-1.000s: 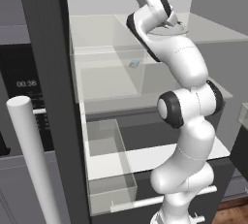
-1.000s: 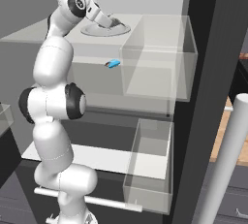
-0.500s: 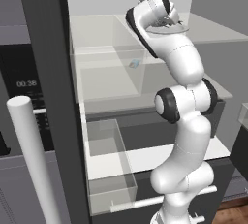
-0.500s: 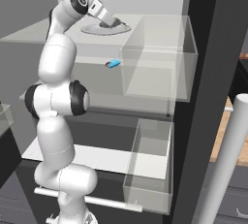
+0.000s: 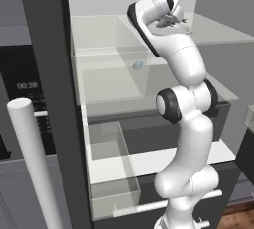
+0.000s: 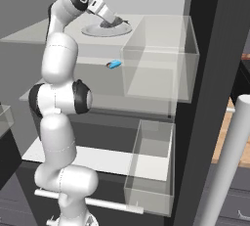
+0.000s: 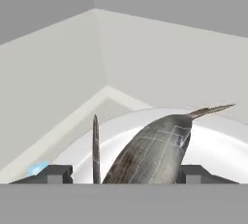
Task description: Retrieve the fish from the fridge and place it on the saucepan with marinade on the stove.
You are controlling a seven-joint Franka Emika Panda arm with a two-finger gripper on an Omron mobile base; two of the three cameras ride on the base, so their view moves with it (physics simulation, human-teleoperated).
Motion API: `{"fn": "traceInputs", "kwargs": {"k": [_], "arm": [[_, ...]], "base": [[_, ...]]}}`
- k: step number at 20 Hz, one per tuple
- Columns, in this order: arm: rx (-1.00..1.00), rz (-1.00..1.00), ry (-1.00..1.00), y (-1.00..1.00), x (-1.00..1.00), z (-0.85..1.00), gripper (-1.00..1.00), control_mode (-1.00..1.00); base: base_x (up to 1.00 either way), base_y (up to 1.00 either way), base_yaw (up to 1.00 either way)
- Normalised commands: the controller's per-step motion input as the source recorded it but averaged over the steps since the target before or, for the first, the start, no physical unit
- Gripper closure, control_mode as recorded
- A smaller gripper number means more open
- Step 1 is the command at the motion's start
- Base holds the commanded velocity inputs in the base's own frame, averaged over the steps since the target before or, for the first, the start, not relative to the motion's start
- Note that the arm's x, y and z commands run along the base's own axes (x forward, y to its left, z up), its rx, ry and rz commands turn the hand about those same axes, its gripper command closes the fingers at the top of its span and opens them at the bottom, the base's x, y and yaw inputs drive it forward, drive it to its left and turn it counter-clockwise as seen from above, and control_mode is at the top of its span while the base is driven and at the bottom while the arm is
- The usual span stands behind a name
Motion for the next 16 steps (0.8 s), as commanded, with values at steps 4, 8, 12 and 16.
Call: {"fn": "traceInputs", "kwargs": {"k": [4, 8, 12, 16], "arm": [[0.03, 0.02, 0.00, 0.00, 0.00, -0.24, 1.00, -1.00], [0.05, 0.01, 0.00, 0.00, 0.00, -0.28, 1.00, -1.00], [0.02, 0.02, -0.12, 0.00, 0.01, -0.09, 1.00, -1.00], [0.14, 0.07, -0.22, 0.00, 0.00, 0.00, 1.00, -1.00]], "base": [[0.00, 0.00, 0.00], [0.00, 0.00, 0.00], [0.00, 0.00, 0.00], [0.00, 0.00, 0.00]]}}
